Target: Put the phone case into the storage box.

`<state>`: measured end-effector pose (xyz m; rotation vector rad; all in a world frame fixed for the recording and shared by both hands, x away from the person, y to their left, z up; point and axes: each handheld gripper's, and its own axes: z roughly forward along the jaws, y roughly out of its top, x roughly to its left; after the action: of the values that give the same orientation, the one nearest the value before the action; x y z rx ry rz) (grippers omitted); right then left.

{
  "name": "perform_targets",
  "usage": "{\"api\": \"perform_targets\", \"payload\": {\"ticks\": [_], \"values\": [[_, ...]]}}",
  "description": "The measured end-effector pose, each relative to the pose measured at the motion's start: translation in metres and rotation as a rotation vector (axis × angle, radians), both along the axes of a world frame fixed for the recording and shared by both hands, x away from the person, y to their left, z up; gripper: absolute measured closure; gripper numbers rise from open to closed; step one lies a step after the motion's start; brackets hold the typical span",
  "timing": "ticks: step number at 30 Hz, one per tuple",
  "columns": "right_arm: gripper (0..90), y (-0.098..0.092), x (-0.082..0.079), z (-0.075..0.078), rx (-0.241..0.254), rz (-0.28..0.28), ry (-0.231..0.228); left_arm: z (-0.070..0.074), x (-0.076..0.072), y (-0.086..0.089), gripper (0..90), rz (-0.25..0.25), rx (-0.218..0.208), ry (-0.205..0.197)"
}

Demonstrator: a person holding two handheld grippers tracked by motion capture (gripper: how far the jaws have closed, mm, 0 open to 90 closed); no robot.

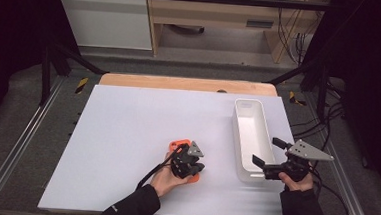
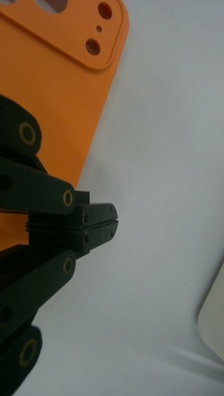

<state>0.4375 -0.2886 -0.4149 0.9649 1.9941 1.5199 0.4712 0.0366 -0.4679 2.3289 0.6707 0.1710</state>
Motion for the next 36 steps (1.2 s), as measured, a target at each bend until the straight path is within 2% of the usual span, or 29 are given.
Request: {"api": "perform_targets", "payload": {"ticks": [9, 16, 36], "values": [[0.5, 0.0003, 0.0002, -0.0002, -0.002, 0.002, 0.002, 0.0001, -0.0016, -0.0015, 89.9, -0.011, 0.019, -0.012], [0.5, 0.0005, 0.0003, -0.0003, -0.002, 0.004, 0.001, 0.0021, -0.0032, -0.0016, 90.0, -0.034, 0.053, -0.021], [0.5, -0.0010, -0.0004, 0.0008, 0.004, 0.005, -0.002, 0.0050, -0.0054, 0.0040, 90.0, -0.060, 0.079, 0.014]]}}
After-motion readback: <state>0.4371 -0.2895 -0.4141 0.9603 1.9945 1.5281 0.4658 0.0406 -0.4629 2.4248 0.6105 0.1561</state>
